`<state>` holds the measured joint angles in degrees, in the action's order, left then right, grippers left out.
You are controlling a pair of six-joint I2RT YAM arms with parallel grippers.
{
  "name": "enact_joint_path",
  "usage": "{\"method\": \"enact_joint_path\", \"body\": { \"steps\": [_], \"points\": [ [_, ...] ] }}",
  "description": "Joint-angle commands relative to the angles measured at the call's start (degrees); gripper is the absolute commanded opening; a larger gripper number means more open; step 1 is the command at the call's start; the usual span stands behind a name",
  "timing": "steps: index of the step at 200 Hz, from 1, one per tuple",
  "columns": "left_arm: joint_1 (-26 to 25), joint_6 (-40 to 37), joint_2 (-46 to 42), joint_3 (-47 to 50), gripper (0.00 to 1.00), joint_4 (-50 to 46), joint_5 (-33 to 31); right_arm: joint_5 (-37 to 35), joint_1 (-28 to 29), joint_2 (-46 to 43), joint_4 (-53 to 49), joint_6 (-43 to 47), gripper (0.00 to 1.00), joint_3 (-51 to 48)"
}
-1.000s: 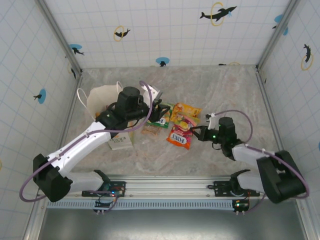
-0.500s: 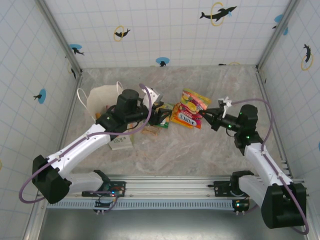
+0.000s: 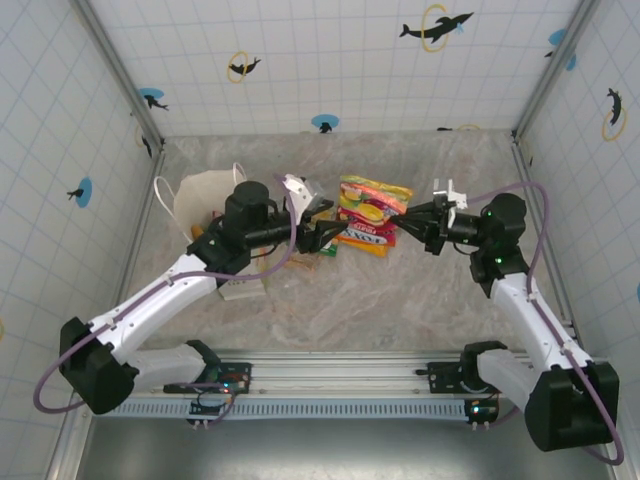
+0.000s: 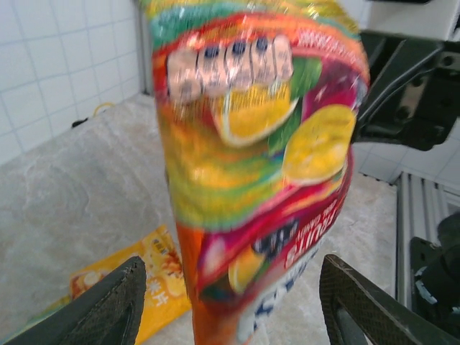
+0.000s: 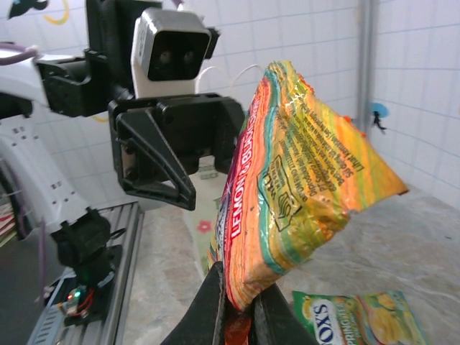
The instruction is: Place the snacks into the paper bag
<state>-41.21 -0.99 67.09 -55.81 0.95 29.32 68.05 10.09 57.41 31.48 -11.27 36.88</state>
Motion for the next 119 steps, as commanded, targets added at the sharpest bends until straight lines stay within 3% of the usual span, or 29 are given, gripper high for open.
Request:
{"method": "enact_joint_path", "body": {
  "steps": [1, 59, 119],
  "points": [
    [-0.4, -2.0, -0.3, 1.1, 0.65, 4.3, 5.8, 3.5, 1.7, 1.0, 4.2, 1.1, 0.0, 3.7],
    [-0.4, -3.1, 1.5, 0.4, 0.56, 2.9, 12.9, 3.7, 3.3, 3.3, 3.7, 3.2, 0.0, 5.3],
    [-0.3, -2.2, 0.9, 0.5, 0.26, 3.8, 13.0, 1.4, 3.3, 4.0, 3.7, 4.2, 0.0, 4.9]
  ]
}}
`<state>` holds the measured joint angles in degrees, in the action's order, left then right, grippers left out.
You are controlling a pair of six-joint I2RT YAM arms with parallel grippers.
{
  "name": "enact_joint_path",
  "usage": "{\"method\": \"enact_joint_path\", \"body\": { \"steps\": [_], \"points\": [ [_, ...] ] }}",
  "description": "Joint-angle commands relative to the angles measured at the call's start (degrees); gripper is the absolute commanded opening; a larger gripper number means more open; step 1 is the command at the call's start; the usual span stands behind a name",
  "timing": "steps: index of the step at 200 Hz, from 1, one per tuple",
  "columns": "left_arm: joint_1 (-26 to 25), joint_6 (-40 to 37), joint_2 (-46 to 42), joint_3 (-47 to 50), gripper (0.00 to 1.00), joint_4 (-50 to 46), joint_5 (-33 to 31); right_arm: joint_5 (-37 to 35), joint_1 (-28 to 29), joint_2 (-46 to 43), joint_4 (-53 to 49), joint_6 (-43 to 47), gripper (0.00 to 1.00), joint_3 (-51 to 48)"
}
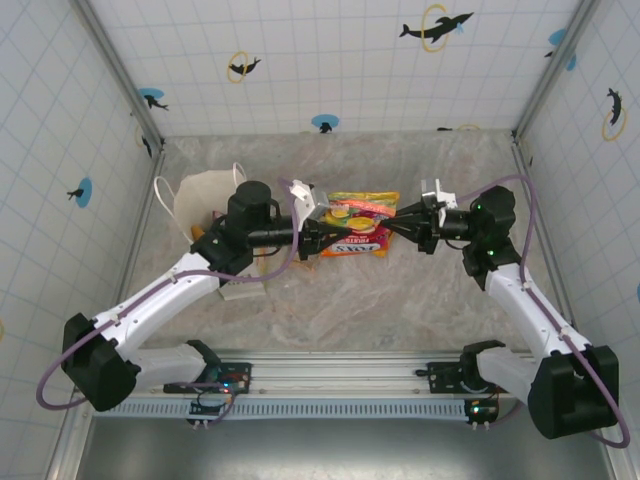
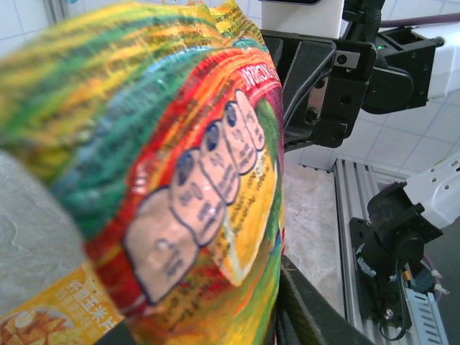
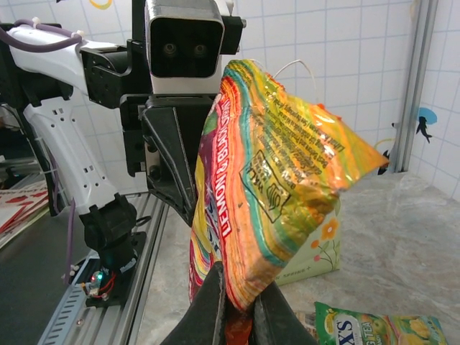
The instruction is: Place the snacks into the paper bag
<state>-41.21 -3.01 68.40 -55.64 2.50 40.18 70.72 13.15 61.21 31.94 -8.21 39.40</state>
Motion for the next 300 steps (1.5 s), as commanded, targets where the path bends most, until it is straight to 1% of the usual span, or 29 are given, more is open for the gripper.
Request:
{"method": "enact_joint_path", "body": {
  "steps": [1, 31, 36, 45, 48, 57, 80, 96, 104, 121, 134, 152, 175, 203, 213, 238, 261, 300],
  "points": [
    [-0.3, -0.2, -0.4, 0.2, 0.25, 2.3, 2.0, -1.3, 0.2, 0.3, 3.2, 1.2, 0.0, 2.4],
    [-0.3, 1.3, -1.2, 0.1, 0.17, 2.0, -3.3, -3.8, 0.1, -0.5, 3.1, 1.6, 0.0, 1.5],
    [-0.3, 1.7, -1.5, 0.1, 0.16, 1.9, -4.6, -4.7, 0.0, -0.8, 3.1, 1.7, 0.02, 1.2],
    [-0.3, 2.4, -1.5, 0.1, 0.13, 1.2, -6.8, -6.7, 0.0, -1.4, 3.1, 1.9, 0.07, 0.4],
    [-0.3, 2.5, -1.5, -1.6, 0.12, 0.8, -7.3, -7.5, -0.1, -1.6, 3.1, 2.0, 0.09, 0.2],
    [-0.3, 2.5, -1.5, -2.4, 0.1, -0.4, -8.6, -9.4, -0.1, -2.3, 3.3, 2.1, 0.15, -0.8],
    [-0.3, 2.9, -2.3, -2.6, 0.06, -0.7, -10.4, -15.0, -0.2, -3.8, 3.8, 0.2, 0.35, -3.0],
    [-0.4, 3.3, -2.9, -3.1, 0.04, -0.8, -14.6, -19.6, -0.5, -4.8, 4.3, -3.3, 0.43, -4.9],
    [-0.3, 3.6, -3.1, -3.6, 0.03, -0.9, -18.2, -21.3, -0.6, -5.4, 4.7, -4.7, 0.46, -6.1],
    [-0.4, 4.2, -2.9, -6.0, 0.02, -2.4, -25.1, -24.5, -0.2, -6.4, 9.0, -8.6, 0.47, -9.9],
    [-0.4, 3.6, -3.1, -8.0, 0.01, -3.7, -29.7, -26.1, 0.6, -6.4, 10.8, -9.7, 0.48, -11.9],
    [-0.3, 2.1, -2.9, -10.9, 0.01, -4.8, -36.5, -26.9, 2.0, -5.4, 9.3, -9.0, 0.48, -12.4],
    [-0.3, -1.5, -0.9, -16.3, 0.01, -7.0, -47.4, -27.0, 4.3, -3.4, 7.9, -7.8, 0.47, -12.0],
    [0.4, -5.3, 2.8, -23.7, 0.01, -8.4, -56.4, -27.2, 6.9, -1.1, 5.3, -5.6, 0.47, -10.3],
    [0.9, -5.4, 4.2, -26.4, 0.01, -9.3, -60.6, -27.3, 7.8, -0.4, 4.7, -5.0, 0.47, -9.8],
    [2.2, -5.6, 7.5, -32.9, 0.01, -15.4, -72.3, -27.9, 9.4, 0.5, 4.0, -4.0, 0.46, -9.4],
    [3.0, -6.1, 5.5, -30.8, 0.01, -13.6, -78.3, -28.3, 10.1, 0.4, 3.0, -3.4, 0.46, -9.7],
    [3.0, -8.8, -2.2, -20.9, 0.0, -5.8, -85.4, -28.8, 10.8, 0.3, 1.5, -2.8, 0.46, -10.4]
  ]
}}
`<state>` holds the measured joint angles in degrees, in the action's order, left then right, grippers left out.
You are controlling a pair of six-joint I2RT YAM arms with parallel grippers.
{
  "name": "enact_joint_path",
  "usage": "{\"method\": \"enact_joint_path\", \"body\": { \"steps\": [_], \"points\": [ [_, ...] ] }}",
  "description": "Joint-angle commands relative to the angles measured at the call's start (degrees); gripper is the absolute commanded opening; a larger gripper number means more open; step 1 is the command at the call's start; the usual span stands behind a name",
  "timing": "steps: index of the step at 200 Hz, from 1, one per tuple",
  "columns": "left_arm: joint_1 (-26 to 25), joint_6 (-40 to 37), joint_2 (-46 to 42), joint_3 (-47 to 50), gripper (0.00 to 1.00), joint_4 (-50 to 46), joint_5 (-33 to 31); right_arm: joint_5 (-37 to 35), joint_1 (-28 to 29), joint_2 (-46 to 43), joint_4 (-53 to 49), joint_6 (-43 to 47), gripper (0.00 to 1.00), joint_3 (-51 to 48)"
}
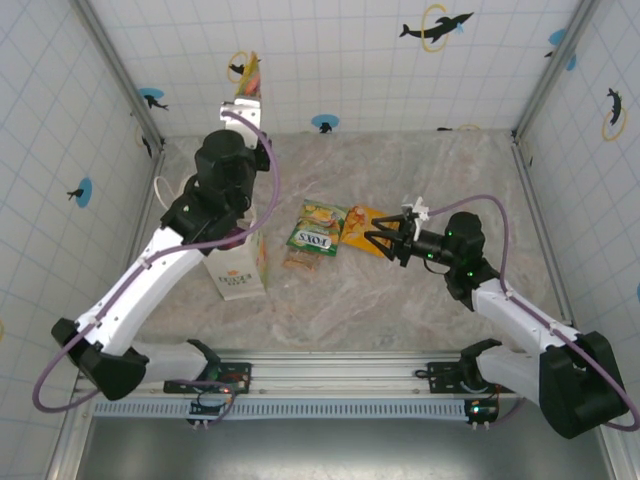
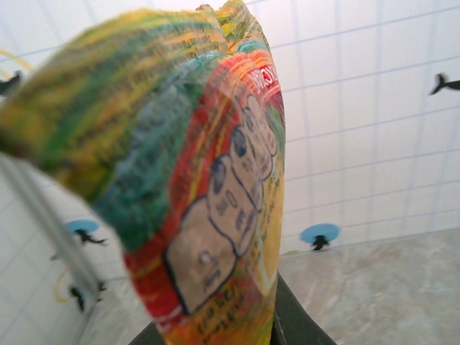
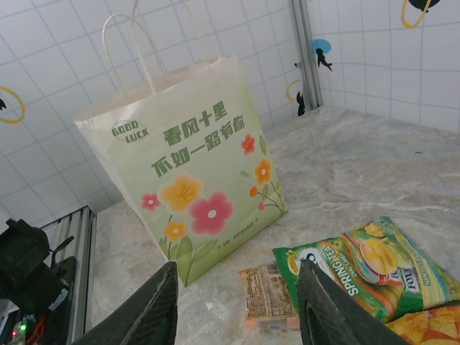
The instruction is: Place the snacks into the paper bag
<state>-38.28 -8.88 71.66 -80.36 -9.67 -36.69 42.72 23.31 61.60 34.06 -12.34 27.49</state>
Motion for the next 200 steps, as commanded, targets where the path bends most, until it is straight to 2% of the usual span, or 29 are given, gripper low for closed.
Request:
{"method": "enact_joint_path", "body": {
  "steps": [1, 52, 104, 151, 200],
  "points": [
    [0.1, -3.0, -5.7, 4.1, 0.0, 6.5, -8.7, -0.8, 0.7, 0.0, -0.6, 1.3, 0.46, 1.5],
    [0.0, -1.5, -10.9, 9.3, 0.0, 3.4, -14.6, -1.8, 2.6, 1.5, -0.6, 1.4, 0.46, 1.3],
    [0.1, 5.1, -13.8, 12.4, 0.0, -3.0, -14.1, -2.2, 4.0, 2.8, -0.6, 1.5, 0.45, 1.5],
    [0.1, 12.4, -16.7, 16.2, 0.02, -7.2, -10.8, -2.5, 4.4, 2.6, -0.8, 1.7, 0.45, 1.1],
    [0.1, 17.6, -16.2, 20.3, 0.02, -10.1, -9.1, -2.3, 4.6, 2.5, -0.9, 1.6, 0.45, 0.9]
  ]
}}
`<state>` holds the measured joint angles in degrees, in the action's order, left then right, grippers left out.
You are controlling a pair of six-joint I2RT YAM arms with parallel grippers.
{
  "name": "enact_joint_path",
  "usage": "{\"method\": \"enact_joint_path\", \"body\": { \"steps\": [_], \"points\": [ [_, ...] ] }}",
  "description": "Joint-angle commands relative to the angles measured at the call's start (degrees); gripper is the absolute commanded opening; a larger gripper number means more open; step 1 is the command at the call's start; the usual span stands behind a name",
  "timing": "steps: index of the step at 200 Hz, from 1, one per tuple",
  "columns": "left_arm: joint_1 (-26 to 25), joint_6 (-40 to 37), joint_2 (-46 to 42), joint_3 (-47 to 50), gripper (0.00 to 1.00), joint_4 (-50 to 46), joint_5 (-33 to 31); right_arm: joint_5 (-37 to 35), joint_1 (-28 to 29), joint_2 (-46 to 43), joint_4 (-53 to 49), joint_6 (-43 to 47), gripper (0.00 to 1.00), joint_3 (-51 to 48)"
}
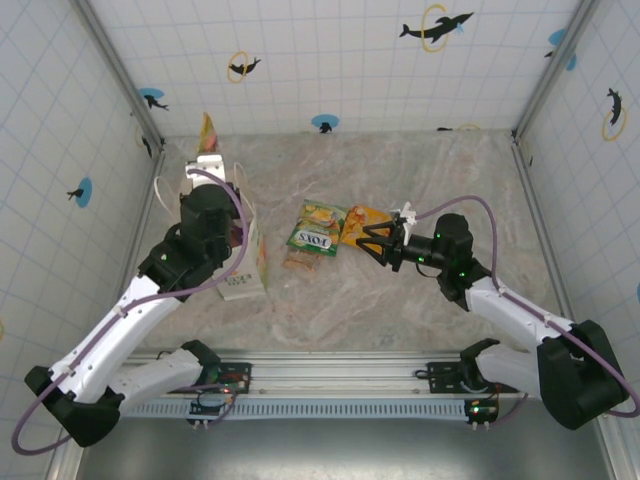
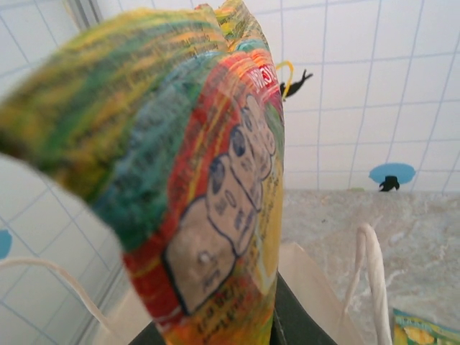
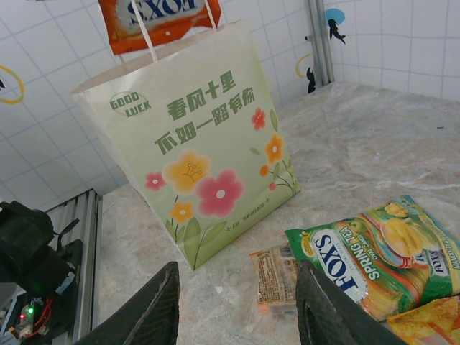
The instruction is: Place the snacks into the paper bag
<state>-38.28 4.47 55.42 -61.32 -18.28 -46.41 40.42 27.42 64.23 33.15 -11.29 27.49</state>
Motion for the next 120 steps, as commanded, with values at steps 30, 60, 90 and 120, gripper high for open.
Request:
{"method": "enact_joint_path", "body": {
  "steps": [30, 60, 90, 120],
  "points": [
    [0.1, 6.3, 0.4, 2.0, 0.03, -1.7, 0.8, -0.2, 0.4, -0.5, -0.7, 1.0, 0.45, 0.8],
    [0.1, 7.6, 0.9, 1.6, 0.09, -3.2, 0.4, -0.5, 0.5, -0.9, -1.0, 0.9, 0.46, 0.7],
    [0.1, 7.4, 1.5, 0.2, 0.36, -4.4, -0.9, -0.9, 0.6, -0.9, -1.1, 0.7, 0.46, 0.6],
    [0.1, 4.8, 1.6, -2.4, 0.47, -4.2, -1.6, -1.5, 0.5, -0.4, -1.9, 0.4, 0.47, 1.2]
  ]
}}
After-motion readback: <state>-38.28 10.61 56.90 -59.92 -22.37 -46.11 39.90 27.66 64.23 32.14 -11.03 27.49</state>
